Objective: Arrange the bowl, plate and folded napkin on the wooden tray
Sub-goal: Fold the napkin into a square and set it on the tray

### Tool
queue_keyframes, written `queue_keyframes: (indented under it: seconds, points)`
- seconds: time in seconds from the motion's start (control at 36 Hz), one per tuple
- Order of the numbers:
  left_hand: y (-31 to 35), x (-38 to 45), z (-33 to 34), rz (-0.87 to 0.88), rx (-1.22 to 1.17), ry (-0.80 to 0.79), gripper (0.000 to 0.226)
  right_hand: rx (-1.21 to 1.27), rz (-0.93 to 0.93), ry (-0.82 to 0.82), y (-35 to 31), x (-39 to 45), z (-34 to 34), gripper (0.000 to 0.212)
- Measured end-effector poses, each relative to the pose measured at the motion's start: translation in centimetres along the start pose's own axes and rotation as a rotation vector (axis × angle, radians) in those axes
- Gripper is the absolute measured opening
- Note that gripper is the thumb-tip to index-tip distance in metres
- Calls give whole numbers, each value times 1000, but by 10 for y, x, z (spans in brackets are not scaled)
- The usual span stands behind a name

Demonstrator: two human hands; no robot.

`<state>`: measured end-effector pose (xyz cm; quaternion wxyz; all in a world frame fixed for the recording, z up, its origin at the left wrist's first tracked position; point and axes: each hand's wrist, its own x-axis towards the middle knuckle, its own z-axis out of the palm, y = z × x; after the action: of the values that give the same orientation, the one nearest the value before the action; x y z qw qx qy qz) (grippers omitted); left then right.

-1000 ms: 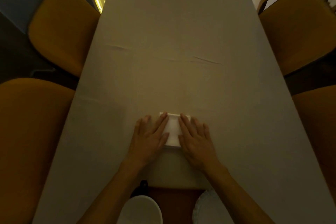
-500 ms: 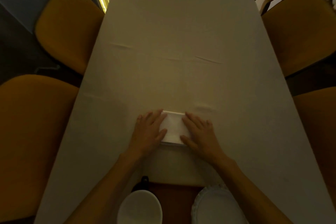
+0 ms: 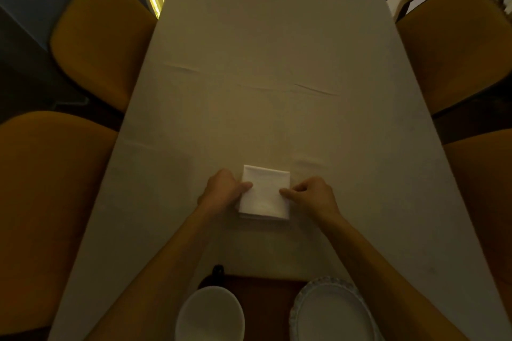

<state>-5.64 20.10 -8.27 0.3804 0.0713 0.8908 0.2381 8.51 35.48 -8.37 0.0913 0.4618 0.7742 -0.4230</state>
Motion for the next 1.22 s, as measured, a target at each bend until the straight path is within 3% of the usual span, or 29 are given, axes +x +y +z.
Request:
queue_keyframes:
  seconds: [0.19,0.44,0.53,0.61,0.78,1.11,1.22]
  points:
    - [8,-3,-2,-57,-167,-68,39,25,105,-14,-4,4,1,46]
    - [7,-19,-2,-54,-363,-112,38,108,144,-46,-8,0,2,34]
    - [8,-23,-2,-47,-376,-136,37,132,138,-66,-7,-3,0,33]
    - [10,-30,-4,-38,-374,-153,22,156,123,-80,-7,-9,-4,33]
    - [8,-38,-6,-16,-430,-171,37,242,111,-128,-17,-28,-18,29]
    - [13,-87,-18,-26,-579,-238,17,466,76,-248,-23,-76,-47,28]
    - [12,-110,-21,-13,-614,-250,16,627,55,-276,-20,-99,-55,17]
